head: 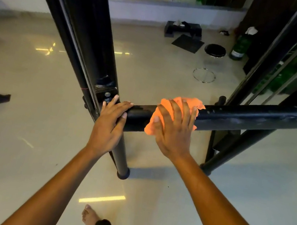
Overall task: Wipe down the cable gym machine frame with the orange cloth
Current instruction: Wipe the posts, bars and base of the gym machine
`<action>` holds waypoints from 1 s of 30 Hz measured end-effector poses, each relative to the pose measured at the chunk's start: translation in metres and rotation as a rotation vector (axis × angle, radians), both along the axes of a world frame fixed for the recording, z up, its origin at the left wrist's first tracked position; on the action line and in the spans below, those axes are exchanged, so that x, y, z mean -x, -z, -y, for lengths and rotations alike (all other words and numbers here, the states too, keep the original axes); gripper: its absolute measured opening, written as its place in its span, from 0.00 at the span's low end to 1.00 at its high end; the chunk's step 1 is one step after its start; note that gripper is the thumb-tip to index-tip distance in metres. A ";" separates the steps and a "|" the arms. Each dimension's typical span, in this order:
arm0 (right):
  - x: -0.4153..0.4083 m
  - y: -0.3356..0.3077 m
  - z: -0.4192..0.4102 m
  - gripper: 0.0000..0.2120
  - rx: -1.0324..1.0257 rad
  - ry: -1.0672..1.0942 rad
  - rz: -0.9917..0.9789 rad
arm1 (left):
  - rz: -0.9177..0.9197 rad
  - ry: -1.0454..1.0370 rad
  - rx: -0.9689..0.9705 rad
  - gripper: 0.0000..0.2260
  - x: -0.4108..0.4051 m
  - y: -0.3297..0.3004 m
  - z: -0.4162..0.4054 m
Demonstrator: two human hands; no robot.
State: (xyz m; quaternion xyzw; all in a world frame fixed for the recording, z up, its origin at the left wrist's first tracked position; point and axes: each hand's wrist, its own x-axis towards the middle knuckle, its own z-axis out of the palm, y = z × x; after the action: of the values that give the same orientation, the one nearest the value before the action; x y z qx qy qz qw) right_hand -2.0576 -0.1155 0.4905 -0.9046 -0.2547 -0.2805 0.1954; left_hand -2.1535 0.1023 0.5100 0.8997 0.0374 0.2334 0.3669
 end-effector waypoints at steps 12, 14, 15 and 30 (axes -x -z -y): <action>-0.025 0.048 0.028 0.32 0.090 -0.137 0.257 | -0.116 0.000 -0.279 0.21 0.007 -0.005 0.006; -0.015 0.046 0.015 0.31 0.006 -0.054 0.186 | -0.117 -0.005 -0.291 0.20 0.006 -0.007 0.007; -0.006 0.045 -0.002 0.30 -0.052 -0.008 0.159 | -0.111 -0.004 -0.294 0.20 0.004 -0.009 0.007; -0.002 0.042 0.000 0.25 -0.093 0.112 0.062 | -0.096 0.090 -0.394 0.19 -0.022 -0.018 0.006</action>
State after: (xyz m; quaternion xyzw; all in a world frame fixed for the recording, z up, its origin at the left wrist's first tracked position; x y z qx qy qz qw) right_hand -2.0552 -0.1150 0.4488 -0.8984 -0.1962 -0.3302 0.2130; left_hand -2.1311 0.0965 0.5282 0.9650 -0.0318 0.1762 0.1917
